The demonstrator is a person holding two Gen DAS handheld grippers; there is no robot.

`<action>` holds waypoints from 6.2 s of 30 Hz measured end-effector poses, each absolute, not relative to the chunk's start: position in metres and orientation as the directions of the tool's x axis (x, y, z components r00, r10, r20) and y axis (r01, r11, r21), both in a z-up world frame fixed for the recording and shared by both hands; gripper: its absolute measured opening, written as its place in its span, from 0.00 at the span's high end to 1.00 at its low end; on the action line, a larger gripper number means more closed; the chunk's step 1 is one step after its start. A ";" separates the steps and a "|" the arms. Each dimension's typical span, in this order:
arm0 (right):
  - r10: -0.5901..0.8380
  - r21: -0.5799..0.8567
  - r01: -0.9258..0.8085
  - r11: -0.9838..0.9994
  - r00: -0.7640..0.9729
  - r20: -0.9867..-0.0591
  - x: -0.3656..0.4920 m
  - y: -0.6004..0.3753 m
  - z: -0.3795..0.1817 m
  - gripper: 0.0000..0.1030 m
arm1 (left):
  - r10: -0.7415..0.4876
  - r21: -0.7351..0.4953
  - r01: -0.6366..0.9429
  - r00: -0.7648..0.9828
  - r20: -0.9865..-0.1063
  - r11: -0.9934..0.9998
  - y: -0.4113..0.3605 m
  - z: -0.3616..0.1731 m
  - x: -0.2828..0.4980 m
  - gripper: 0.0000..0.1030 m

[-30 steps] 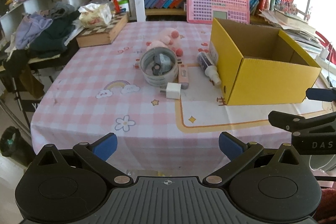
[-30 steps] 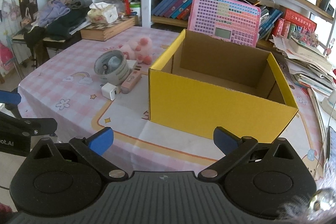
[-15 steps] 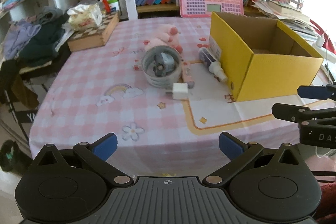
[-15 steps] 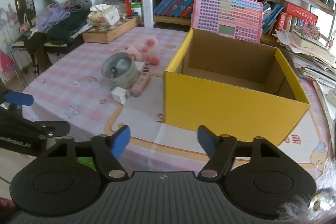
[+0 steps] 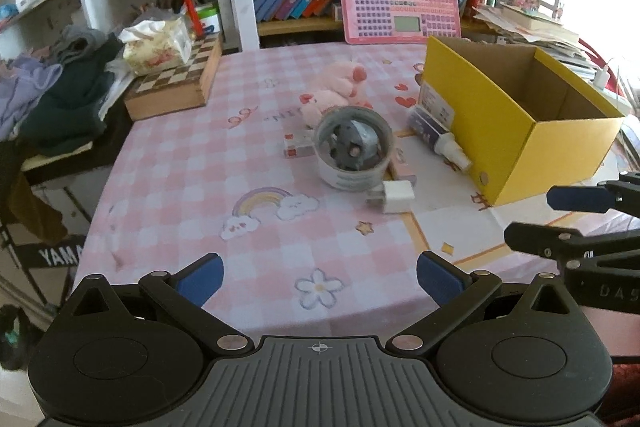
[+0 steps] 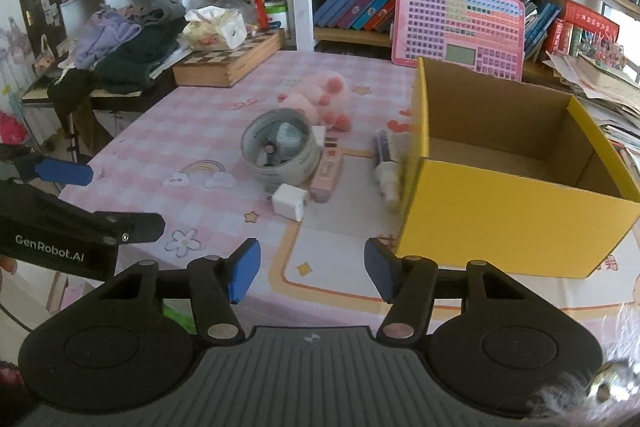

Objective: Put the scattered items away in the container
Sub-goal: 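Close right gripper on white power adapter while left tool approaches the clear tape roll, then grasp the clear tape roll rim with the left gripper and lift it, then carry tape roll in left gripper while right gripper carries adapter toward yellow box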

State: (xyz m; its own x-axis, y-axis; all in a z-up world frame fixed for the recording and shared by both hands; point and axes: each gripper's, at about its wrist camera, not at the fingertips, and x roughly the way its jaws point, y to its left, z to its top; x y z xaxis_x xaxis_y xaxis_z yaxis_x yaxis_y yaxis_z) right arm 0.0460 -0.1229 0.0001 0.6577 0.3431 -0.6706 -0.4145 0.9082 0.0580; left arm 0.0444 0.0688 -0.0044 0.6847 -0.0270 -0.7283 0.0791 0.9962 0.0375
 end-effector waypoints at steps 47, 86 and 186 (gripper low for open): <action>0.204 -0.014 -0.342 0.940 0.591 -0.780 0.160 -0.034 -0.073 0.62 | -0.228 0.012 0.349 0.636 -0.737 0.937 0.104 -0.028 0.162 0.00; 0.190 -0.062 -0.369 0.928 0.607 -0.771 0.122 -0.058 -0.049 0.68 | -0.328 -0.259 0.201 0.574 -0.751 0.945 0.109 -0.059 0.213 0.97; 0.029 0.036 -0.004 0.999 0.699 -0.715 0.051 -0.286 0.011 0.68 | -0.592 -0.457 0.379 0.568 -0.572 0.805 -0.043 0.027 0.153 0.97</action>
State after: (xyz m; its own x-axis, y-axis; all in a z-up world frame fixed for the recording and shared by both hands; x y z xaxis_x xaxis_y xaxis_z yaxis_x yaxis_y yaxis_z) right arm 0.0508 -0.2857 0.0107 0.6986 0.0286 -0.7149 -0.0039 0.9993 0.0361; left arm 0.1535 -0.0434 0.0269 0.5685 -0.5918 -0.5715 0.3786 0.8049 -0.4569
